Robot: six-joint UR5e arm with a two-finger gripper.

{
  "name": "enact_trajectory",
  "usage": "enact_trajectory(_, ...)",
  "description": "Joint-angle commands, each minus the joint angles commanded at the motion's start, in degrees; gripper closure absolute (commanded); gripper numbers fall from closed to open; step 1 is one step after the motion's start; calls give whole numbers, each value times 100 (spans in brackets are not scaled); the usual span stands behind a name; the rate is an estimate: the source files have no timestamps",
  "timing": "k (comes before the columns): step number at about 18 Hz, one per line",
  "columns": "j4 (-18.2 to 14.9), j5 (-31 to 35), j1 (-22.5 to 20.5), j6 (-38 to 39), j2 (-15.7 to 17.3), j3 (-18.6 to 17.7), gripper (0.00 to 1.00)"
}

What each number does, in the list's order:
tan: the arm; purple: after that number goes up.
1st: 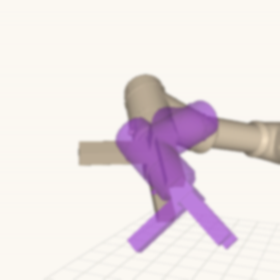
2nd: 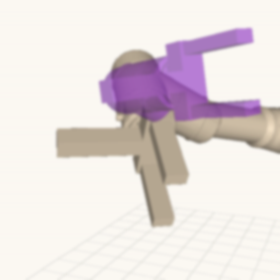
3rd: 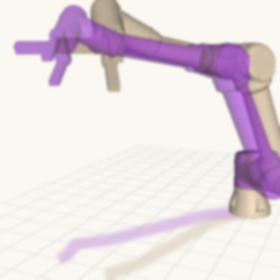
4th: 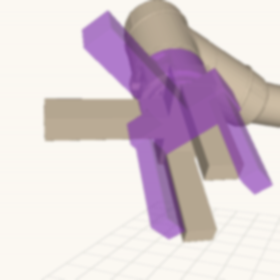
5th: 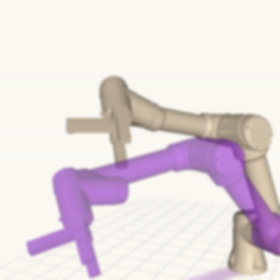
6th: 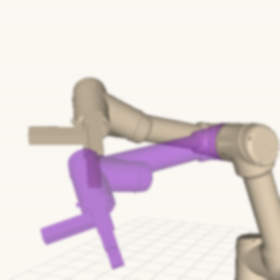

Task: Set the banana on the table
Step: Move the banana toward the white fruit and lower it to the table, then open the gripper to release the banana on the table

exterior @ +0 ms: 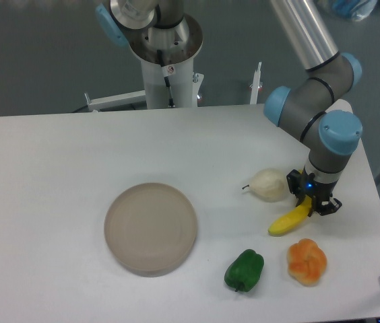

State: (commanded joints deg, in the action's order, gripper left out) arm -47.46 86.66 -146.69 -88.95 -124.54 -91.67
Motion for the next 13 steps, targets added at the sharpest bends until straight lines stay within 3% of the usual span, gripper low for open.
enact_trajectory(2,0,0,0,0,-9,0,62)
enact_trajectory(4,0,0,0,9,-9,52,37)
enact_trajectory(5,-9,0,0,17,0,140,15)
enact_trajectory(6,-9,-9,9,44,0,184,9)
enact_trajectory(8,-9,-9,9,79,26,202,1)
enact_trajectory(13,-17,-9,254,167,97,430,0)
